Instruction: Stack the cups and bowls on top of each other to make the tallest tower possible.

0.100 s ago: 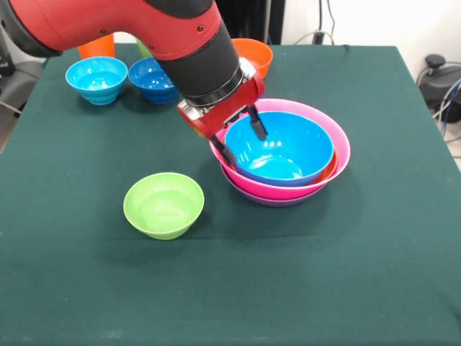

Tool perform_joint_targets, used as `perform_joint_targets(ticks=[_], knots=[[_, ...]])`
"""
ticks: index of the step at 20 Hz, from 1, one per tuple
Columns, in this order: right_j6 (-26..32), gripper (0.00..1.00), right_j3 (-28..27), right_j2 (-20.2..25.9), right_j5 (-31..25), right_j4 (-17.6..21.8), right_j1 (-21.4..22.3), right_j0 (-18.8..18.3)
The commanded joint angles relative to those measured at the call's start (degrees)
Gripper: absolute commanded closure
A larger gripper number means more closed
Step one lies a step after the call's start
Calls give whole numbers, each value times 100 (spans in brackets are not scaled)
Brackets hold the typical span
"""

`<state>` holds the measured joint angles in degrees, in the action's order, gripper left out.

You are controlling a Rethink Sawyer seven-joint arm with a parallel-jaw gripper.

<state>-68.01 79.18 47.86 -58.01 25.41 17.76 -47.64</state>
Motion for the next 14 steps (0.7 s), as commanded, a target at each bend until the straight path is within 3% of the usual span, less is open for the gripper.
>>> perform_joint_targets(ticks=[1,5,9,14], knots=[[-487,0,-295,-624,-706,-489,-475,53],[-440,0,-93,-717,-273,-416,-275,71],[-416,0,-79,-770,-350,-496,-193,87],[25,0,-53,-870,-570,-161,674,-81]])
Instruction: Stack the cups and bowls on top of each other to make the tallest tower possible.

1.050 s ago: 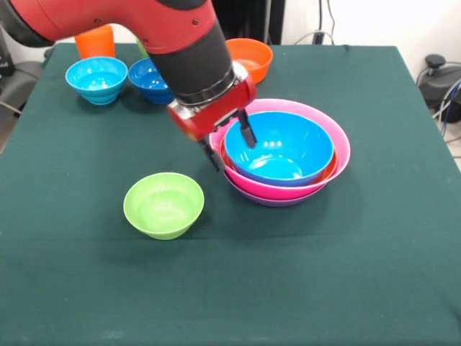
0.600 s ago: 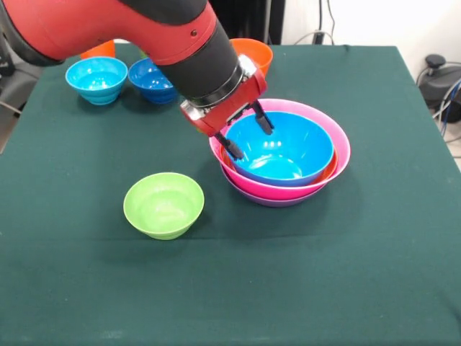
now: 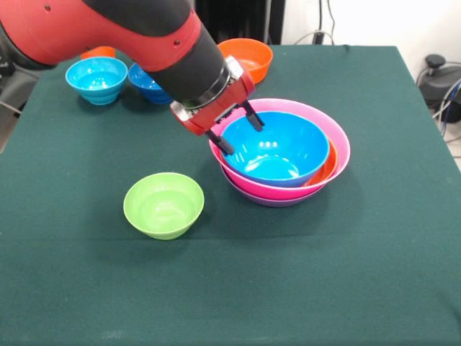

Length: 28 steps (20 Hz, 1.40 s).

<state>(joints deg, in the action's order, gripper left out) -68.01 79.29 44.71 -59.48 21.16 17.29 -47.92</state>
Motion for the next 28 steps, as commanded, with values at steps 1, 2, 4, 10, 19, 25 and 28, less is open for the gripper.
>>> perform_joint_targets(ticks=[1,2,4,10,19,25,28], knots=[[133,0,-99,-586,-579,302,868,-88],[241,0,-134,-617,-734,341,1016,-122],[489,0,-207,-656,-974,429,1255,-189],[873,0,-450,-654,-1497,574,1422,-330],[1817,0,12,134,271,901,1276,-878],[1577,0,-224,10,1076,1321,526,-879],[1419,0,-229,-5,1111,1370,474,-851]])
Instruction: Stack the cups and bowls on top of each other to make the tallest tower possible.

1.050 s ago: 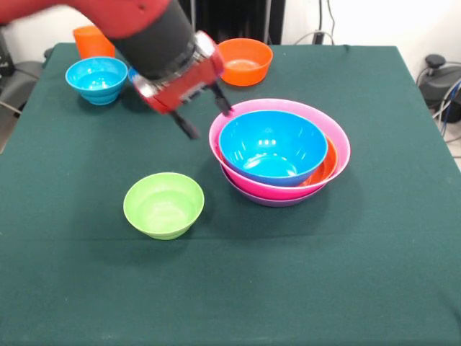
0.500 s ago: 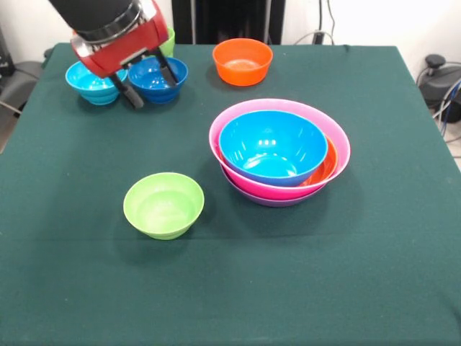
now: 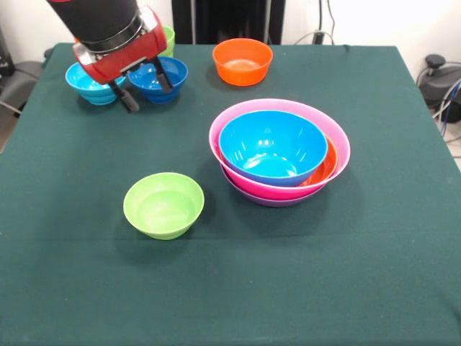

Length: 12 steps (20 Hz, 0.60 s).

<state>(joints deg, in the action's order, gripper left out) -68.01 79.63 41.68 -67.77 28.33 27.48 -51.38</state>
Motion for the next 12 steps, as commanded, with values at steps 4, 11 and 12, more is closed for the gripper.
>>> perform_joint_targets(ticks=[4,11,12], knots=[[1413,0,-231,374,1970,689,-599,-547],[1061,0,-176,414,2505,993,-630,-536],[927,0,-208,366,2509,1021,-646,-498]])
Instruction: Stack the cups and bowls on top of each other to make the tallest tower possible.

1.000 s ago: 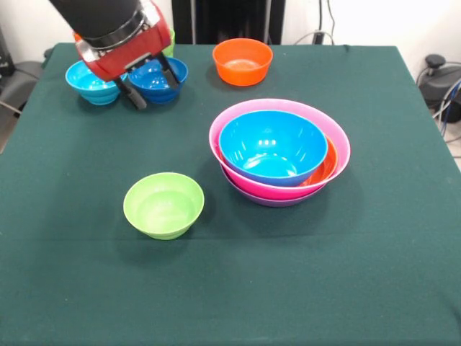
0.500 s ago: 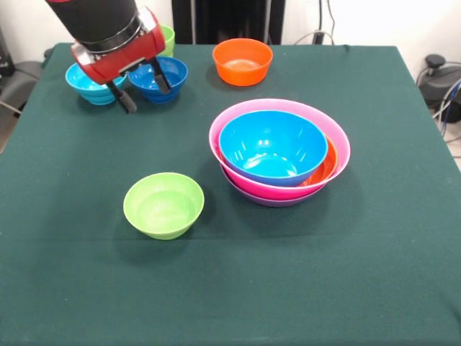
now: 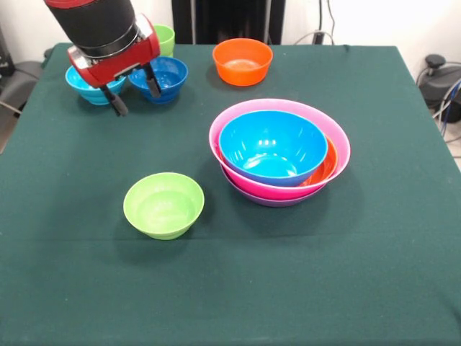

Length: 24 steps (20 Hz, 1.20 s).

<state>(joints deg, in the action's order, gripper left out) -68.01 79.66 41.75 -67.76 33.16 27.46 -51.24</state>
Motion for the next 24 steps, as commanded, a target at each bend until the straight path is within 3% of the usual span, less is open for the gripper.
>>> perform_joint_targets(ticks=[1,6,9,12,16,22,24], knots=[[806,0,-189,347,2703,628,-649,-510],[161,0,109,305,4118,1306,-454,-540],[-91,0,226,275,4494,1539,-315,-546],[-305,0,265,242,4551,1632,-168,-495],[-1087,0,375,-58,4621,1823,287,-255],[-2598,0,990,-638,4618,2022,1557,64],[-2704,0,1185,-587,4474,1933,1914,-10]])
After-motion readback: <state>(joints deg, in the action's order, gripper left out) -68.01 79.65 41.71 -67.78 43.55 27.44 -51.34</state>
